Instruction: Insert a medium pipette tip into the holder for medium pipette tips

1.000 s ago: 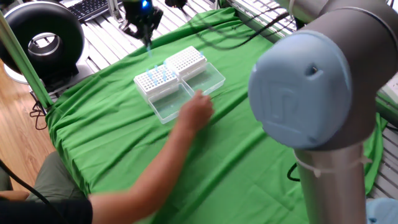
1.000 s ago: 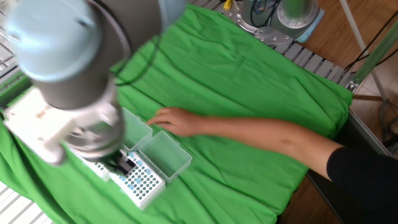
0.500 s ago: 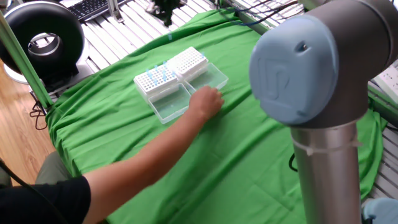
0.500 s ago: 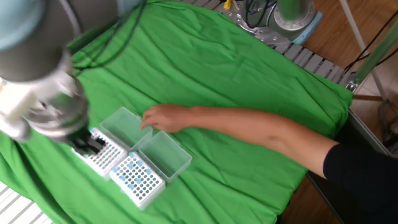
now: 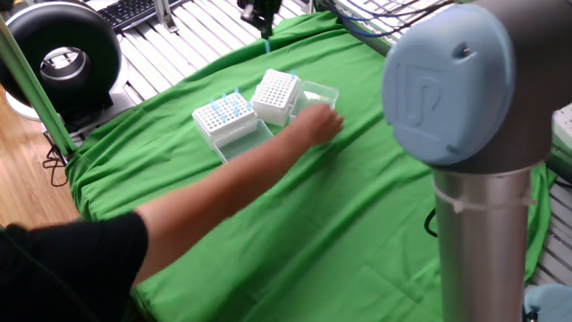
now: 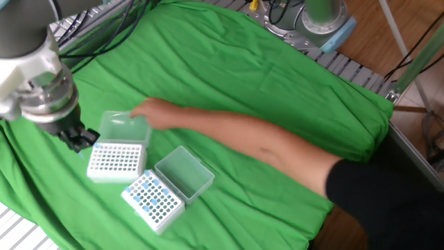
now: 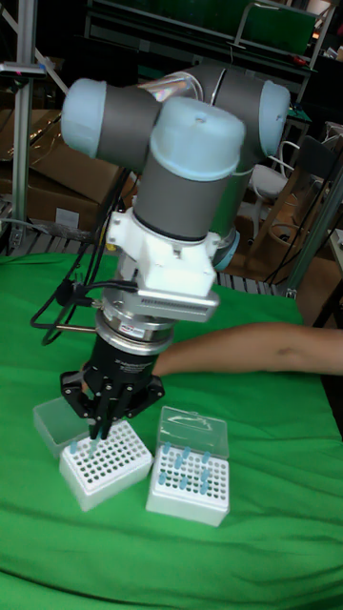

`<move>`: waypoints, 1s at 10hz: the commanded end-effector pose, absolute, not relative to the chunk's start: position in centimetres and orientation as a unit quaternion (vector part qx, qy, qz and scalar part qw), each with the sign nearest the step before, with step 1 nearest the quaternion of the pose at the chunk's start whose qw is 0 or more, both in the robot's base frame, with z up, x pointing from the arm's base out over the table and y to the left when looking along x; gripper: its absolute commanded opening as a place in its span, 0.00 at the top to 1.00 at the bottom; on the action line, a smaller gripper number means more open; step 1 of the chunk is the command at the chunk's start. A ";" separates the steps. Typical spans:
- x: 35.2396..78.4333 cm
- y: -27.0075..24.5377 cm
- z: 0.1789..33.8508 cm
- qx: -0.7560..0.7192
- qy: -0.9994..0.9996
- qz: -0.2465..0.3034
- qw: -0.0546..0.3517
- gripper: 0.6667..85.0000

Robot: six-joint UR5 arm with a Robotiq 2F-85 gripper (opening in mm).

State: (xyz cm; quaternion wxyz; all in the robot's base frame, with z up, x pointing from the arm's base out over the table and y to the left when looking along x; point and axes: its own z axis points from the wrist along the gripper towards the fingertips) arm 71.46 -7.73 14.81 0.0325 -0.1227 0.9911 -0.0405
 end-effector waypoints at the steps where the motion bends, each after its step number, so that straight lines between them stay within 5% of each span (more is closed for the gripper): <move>1: 69.5 -9.6 13.1 -0.120 0.992 -0.025 0.035 1.00; 10: 68.2 -8.2 13.0 -0.078 0.996 -0.029 0.008 1.00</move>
